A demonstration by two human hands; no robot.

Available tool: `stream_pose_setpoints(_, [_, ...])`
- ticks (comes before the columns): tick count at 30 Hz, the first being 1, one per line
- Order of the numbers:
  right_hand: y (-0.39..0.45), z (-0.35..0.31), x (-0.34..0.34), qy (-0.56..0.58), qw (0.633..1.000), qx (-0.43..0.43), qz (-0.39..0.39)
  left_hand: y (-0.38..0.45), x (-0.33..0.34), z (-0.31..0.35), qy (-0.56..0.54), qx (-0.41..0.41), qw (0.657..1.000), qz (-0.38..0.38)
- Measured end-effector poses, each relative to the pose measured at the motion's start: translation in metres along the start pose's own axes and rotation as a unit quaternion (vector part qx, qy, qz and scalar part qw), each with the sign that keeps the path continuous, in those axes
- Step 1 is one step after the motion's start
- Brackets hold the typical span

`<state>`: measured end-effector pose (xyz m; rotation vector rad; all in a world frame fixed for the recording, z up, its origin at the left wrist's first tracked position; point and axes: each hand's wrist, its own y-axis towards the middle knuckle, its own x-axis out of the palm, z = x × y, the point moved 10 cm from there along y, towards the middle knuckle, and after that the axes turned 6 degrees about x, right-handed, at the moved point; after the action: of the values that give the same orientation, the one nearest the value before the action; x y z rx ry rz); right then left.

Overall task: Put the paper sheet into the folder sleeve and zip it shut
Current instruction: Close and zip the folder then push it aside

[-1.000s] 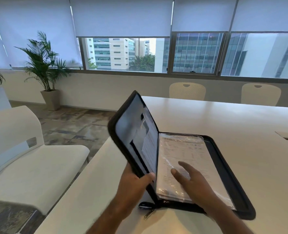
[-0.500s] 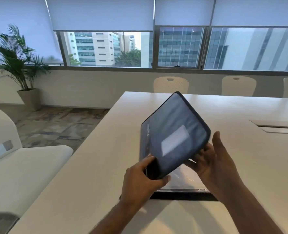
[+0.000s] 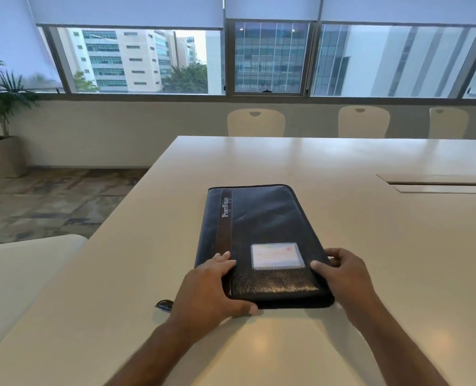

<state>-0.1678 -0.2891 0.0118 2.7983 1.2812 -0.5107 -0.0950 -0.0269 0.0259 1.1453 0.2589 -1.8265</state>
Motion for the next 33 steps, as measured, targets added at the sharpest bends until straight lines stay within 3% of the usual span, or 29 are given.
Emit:
stream_pose_setpoints(4, [-0.001,0.004,0.003,-0.124,0.992,-0.016,0.001,0.001,-0.008,-0.001,-0.072,0.011,0.997,-0.04])
stream_pose_setpoints(12, [-0.005,-0.003,0.0,-0.276,0.959,-0.048,0.041,-0.025,-0.056,-0.046,-0.068,-0.047,0.996,0.035])
stream_pose_setpoints(17, [-0.011,-0.012,0.002,-0.284,0.954,-0.074,0.062,-0.052,-0.044,-0.063,-0.216,-0.092,0.972,-0.035])
stream_pose_setpoints(24, [-0.047,-0.045,0.033,-0.223,0.95,-0.197,0.094,-0.063,-0.055,-0.061,-0.092,-0.062,0.994,-0.007])
stream_pose_setpoints(33, [-0.125,-0.057,0.119,-0.176,0.939,-0.291,-0.056,-0.078,-0.058,-0.072,-0.103,-0.114,0.988,0.011])
